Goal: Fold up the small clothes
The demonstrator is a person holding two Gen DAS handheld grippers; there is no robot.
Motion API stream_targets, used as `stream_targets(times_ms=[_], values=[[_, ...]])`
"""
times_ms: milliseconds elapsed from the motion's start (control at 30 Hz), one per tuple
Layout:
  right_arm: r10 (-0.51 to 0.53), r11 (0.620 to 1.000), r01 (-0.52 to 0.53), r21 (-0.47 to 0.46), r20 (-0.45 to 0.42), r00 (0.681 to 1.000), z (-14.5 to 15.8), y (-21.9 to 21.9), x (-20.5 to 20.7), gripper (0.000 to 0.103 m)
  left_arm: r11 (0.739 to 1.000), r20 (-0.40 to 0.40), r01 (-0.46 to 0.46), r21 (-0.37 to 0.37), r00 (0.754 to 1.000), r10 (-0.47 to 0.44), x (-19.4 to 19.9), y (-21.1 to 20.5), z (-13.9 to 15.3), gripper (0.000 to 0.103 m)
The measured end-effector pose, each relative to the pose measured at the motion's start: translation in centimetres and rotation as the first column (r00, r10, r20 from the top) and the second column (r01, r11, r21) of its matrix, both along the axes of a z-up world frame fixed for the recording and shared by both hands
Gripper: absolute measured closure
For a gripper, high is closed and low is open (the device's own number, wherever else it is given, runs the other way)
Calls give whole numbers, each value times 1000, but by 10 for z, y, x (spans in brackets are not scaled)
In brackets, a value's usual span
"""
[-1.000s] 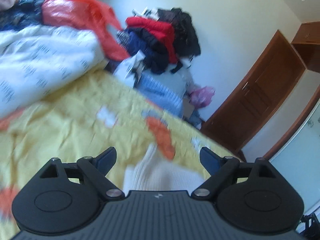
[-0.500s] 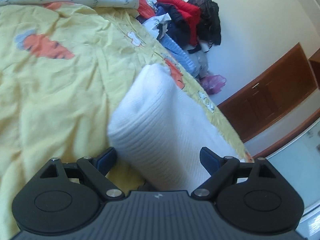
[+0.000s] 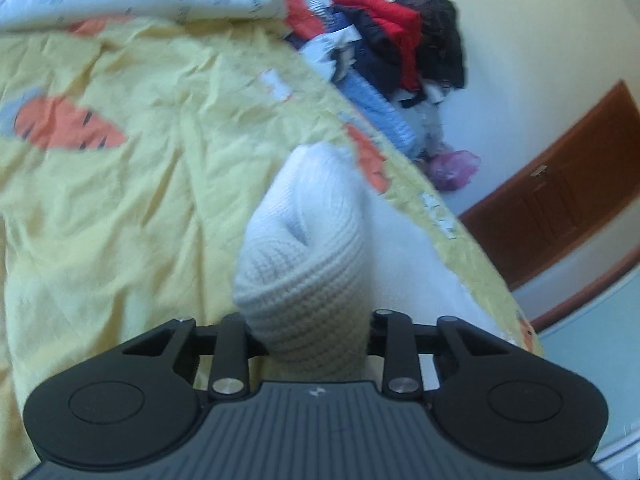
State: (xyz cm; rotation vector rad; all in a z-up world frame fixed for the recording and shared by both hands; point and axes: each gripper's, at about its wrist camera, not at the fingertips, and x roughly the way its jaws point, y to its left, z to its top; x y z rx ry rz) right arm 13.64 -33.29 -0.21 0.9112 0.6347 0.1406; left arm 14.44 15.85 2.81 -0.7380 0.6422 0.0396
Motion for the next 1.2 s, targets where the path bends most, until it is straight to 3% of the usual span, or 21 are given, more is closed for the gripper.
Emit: stream_targets(times_ms=[167, 300, 467, 600, 700, 733, 800, 867, 933, 1033, 1133, 1200], values=[[40, 999, -42, 25, 70, 997, 29, -4, -20, 77, 997, 60, 80, -16, 995, -79, -26, 4, 33, 76], [98, 995, -100, 23, 94, 991, 47, -15, -66, 77, 990, 53, 135, -42, 990, -132, -71, 13, 42, 76], [135, 990, -136, 46, 32, 990, 48, -33, -149, 77, 982, -29, 173, -72, 984, -176, -149, 18, 20, 76], [144, 989, -143, 35, -32, 989, 31, -36, -200, 76, 982, -95, 171, -74, 979, -178, -178, 20, -12, 74], [105, 993, -98, 67, -100, 989, 5, -41, -207, 63, 975, -91, 193, -106, 975, -203, -177, 29, -22, 65], [89, 995, -81, 67, -140, 986, -1, -43, -207, 52, 975, -101, 195, -110, 973, -206, -177, 33, -16, 63], [94, 993, -80, 90, -154, 984, 1, -51, -211, 49, 972, -88, 222, -73, 970, -228, -181, 40, 0, 58], [90, 996, -86, 37, -154, 984, 15, -60, -218, 33, 979, -56, 204, 10, 978, -203, -190, 47, 20, 52], [19, 998, -25, -51, -99, 995, 29, -73, -228, 30, 984, 10, 124, 126, 992, -127, -198, 55, 44, 47], [-44, 989, 38, -144, -39, 998, 50, -91, -222, 31, 988, 110, 62, 144, 991, -78, -194, 66, 66, 30], [45, 965, -35, -261, 34, 998, 68, -80, -192, 31, 965, 63, 125, 232, 988, -143, -159, 50, 66, 26], [121, 918, -104, -384, 19, 993, 73, -61, -160, 31, 946, 6, 159, 284, 986, -168, -135, 33, 56, 26]])
